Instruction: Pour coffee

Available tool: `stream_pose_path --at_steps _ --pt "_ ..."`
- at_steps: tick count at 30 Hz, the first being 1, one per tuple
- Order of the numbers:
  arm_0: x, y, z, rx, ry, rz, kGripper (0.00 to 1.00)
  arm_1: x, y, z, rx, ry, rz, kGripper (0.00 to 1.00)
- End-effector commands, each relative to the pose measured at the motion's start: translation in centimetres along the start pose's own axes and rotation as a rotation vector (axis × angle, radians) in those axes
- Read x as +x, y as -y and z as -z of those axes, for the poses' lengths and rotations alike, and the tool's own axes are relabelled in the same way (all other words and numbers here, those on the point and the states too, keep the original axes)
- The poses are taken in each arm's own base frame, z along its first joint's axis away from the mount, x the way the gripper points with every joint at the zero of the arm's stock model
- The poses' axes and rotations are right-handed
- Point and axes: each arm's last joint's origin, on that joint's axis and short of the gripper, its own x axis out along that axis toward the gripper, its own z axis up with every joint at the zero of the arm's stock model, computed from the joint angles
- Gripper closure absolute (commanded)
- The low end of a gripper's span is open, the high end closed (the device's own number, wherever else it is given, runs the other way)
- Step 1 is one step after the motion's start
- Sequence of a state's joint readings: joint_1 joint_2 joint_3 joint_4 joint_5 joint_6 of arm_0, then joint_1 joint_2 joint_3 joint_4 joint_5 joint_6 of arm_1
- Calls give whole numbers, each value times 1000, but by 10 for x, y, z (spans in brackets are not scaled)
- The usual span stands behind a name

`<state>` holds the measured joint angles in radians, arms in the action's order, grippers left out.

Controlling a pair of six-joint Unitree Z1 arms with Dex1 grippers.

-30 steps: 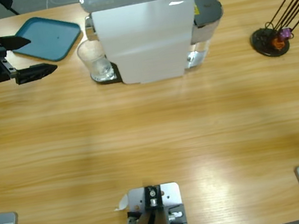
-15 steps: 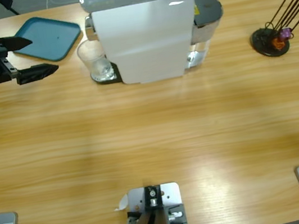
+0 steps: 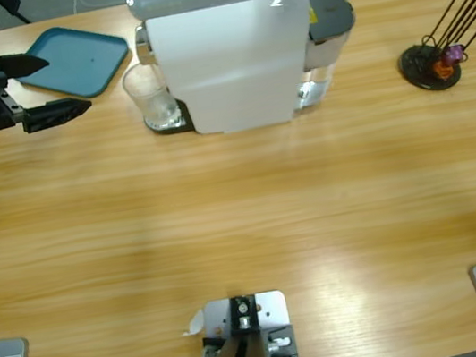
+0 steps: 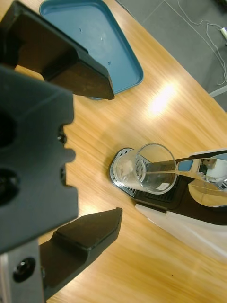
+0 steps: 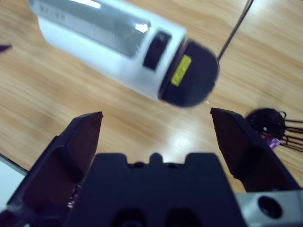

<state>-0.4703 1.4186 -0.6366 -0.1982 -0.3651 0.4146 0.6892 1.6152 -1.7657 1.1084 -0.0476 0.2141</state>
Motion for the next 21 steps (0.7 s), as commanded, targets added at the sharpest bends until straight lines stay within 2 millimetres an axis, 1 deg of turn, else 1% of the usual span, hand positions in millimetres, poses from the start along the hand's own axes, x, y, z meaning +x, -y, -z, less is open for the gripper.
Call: stream_pose_path --at_steps 1,3,4,6,8,10,12,15,18,21 --pt "5 2 -4 4 -1 12 0 -6 22 116 -105 -21 -28 0" --pt "6 2 -8 9 9 13 0 -6 27 143 -131 -22 -48 0" --pt "5 2 -9 12 12 15 0 -5 29 152 -136 -20 -54 0" --pt "5 8 -11 24 17 31 0 -1 31 166 -154 -27 -69 0" --pt "7 18 -11 42 17 68 0 6 33 179 -161 -25 -85 0" --pt "7 23 -9 47 12 88 0 6 35 191 -156 20 -103 0" --pt "6 23 -11 32 17 82 0 7 36 193 -156 38 -103 0" --pt "7 20 -17 28 31 75 0 16 34 187 -179 7 -92 0" --pt "6 20 -18 12 36 73 0 20 34 186 -204 8 -95 0" --pt "3 24 -11 5 23 78 0 12 35 195 -209 65 -119 0"
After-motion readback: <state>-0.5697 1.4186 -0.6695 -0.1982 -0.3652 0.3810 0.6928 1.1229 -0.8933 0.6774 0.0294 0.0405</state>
